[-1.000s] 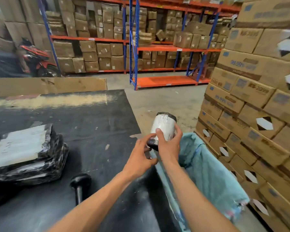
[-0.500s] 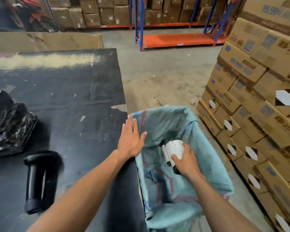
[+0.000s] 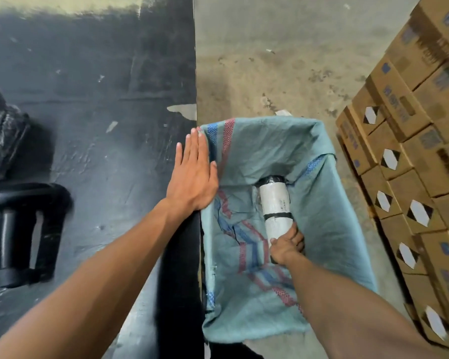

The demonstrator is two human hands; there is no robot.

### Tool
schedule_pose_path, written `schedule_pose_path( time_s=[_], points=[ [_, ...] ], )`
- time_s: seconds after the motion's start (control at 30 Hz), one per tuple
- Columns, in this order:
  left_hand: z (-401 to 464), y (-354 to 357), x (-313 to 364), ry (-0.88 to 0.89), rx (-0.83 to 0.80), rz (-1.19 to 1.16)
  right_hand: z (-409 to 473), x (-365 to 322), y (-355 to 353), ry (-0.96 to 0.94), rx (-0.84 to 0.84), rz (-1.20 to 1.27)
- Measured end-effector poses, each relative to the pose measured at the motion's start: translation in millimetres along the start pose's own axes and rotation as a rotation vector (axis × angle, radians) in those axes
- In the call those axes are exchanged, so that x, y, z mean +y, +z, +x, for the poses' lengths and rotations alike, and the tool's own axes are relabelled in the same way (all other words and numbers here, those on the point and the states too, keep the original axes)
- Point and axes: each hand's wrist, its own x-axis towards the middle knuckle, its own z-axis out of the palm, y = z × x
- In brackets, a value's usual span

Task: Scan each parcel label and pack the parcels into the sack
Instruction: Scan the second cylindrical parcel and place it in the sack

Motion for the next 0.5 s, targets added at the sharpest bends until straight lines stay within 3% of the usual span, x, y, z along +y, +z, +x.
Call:
schedule_pose_path(
  time_s=[0.5],
  points=[
    [0, 5, -2, 0.004, 0.009, 0.022, 12, 4, 15, 0.02, -0.096, -0.135]
  ],
)
